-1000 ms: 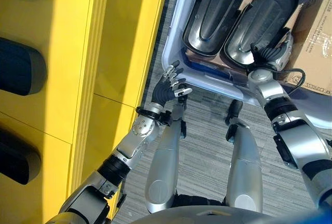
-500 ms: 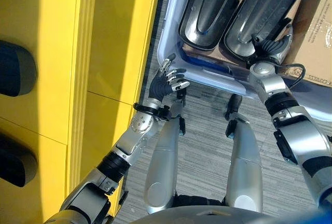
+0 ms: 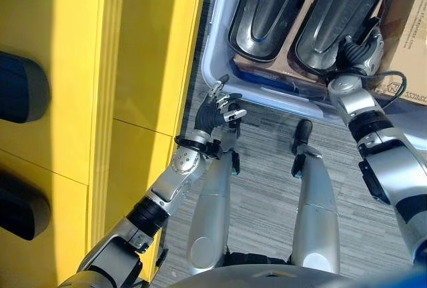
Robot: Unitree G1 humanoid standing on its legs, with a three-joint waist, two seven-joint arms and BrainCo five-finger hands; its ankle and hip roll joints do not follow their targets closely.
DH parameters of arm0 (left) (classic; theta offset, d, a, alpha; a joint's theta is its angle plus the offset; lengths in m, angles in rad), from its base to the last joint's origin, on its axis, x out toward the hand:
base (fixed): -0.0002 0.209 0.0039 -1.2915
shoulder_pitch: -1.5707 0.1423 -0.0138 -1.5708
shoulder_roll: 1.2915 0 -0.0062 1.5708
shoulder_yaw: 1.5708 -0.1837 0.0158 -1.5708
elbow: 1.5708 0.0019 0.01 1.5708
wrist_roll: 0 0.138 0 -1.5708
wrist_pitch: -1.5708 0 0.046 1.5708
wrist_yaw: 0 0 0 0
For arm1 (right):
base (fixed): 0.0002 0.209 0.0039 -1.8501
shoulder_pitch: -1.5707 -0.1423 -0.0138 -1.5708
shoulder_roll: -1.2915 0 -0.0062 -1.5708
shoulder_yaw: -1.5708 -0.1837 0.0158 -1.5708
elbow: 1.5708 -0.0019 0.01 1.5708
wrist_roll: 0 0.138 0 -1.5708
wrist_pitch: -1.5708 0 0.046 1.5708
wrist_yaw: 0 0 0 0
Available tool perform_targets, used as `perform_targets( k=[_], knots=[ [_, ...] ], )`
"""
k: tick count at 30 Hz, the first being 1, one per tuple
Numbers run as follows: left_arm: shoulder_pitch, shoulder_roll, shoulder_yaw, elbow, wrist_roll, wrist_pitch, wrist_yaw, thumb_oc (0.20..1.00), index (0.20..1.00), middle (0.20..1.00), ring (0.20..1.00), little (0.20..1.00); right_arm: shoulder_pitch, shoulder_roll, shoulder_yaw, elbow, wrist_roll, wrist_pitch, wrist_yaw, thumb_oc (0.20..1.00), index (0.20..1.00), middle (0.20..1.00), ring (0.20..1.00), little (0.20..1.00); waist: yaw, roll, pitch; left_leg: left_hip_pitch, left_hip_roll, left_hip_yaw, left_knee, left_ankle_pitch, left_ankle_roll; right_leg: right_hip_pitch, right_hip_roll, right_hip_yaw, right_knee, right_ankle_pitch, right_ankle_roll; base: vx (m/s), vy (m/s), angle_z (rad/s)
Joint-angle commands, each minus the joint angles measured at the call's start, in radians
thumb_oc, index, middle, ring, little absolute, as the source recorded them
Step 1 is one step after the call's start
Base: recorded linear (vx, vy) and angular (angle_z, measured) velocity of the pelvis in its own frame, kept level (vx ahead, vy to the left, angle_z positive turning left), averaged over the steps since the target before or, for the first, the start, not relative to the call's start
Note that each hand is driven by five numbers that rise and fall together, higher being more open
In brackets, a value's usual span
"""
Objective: Move parts from the plastic box to the shelf.
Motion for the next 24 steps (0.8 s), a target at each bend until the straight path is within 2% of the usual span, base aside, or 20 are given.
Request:
perform_targets(
  k=[1,4,11,13,16,21,24],
  knots=[
    [-0.013,0.001,-0.008,-0.047,0.003,-0.053,-0.017,1.000,1.000,1.000,1.000,1.000,0.041,0.032,0.065,0.068,-0.022,0.148,0.177,0.200,0.200,0.200,0.200,0.200,0.066,0.040,0.068,0.031,-0.110,0.088,-0.013,-0.110,0.053,0.017,0.053,0.017,0.017,-0.010,0.032,0.01,-0.019,0.03],
    [-0.009,0.003,-0.014,-0.041,0.008,-0.060,-0.027,1.000,1.000,1.000,1.000,1.000,0.024,0.026,0.086,0.098,-0.007,0.190,0.181,0.200,0.200,0.200,0.200,0.200,0.072,0.041,0.068,0.031,-0.110,0.085,-0.012,-0.109,0.054,0.018,0.052,0.013,0.020,-0.010,0.032,0.00,0.000,0.00],
    [0.006,0.009,-0.032,-0.028,0.012,-0.093,-0.040,1.000,1.000,1.000,1.000,1.000,-0.004,0.004,0.093,0.164,0.003,0.225,0.178,0.200,0.200,0.200,0.200,0.200,0.085,0.049,0.068,0.032,-0.111,0.080,-0.014,-0.110,0.055,0.024,0.045,0.003,0.016,-0.010,0.035,0.00,-0.021,0.03],
    [0.012,0.011,-0.039,-0.032,0.012,-0.100,-0.035,1.000,1.000,1.000,1.000,1.000,-0.002,-0.005,0.089,0.182,0.011,0.208,0.159,0.200,0.200,0.200,0.200,0.200,0.087,0.051,0.068,0.034,-0.110,0.081,-0.015,-0.111,0.056,0.027,0.042,0.001,0.012,-0.009,0.036,0.00,-0.009,0.02],
    [0.023,0.007,-0.045,-0.040,0.022,-0.106,-0.034,1.000,1.000,1.000,1.000,1.000,0.004,-0.008,0.080,0.189,-0.003,0.180,0.074,0.200,0.200,0.200,0.200,0.200,0.087,0.053,0.068,0.047,-0.110,0.083,-0.021,-0.113,0.058,0.040,0.041,0.001,0.002,-0.007,0.037,0.00,0.000,0.00],
    [0.042,0.012,-0.057,-0.038,0.018,-0.132,-0.036,1.000,1.000,1.000,1.000,1.000,0.023,-0.024,0.037,0.156,0.017,-0.004,-0.094,0.200,0.200,0.200,0.200,0.200,0.079,0.055,0.068,0.079,-0.108,0.088,-0.041,-0.114,0.059,0.066,0.042,0.005,-0.019,-0.001,0.039,0.00,0.000,0.00],
    [0.055,0.006,-0.061,-0.036,0.024,-0.146,-0.031,1.000,1.000,1.000,1.000,1.000,0.043,-0.018,0.000,0.089,0.015,-0.145,-0.193,0.200,0.200,0.200,0.200,0.200,0.067,0.050,0.068,0.118,-0.104,0.097,-0.066,-0.114,0.059,0.098,0.042,0.009,-0.046,0.004,0.039,0.00,0.009,-0.02]
  ],
)
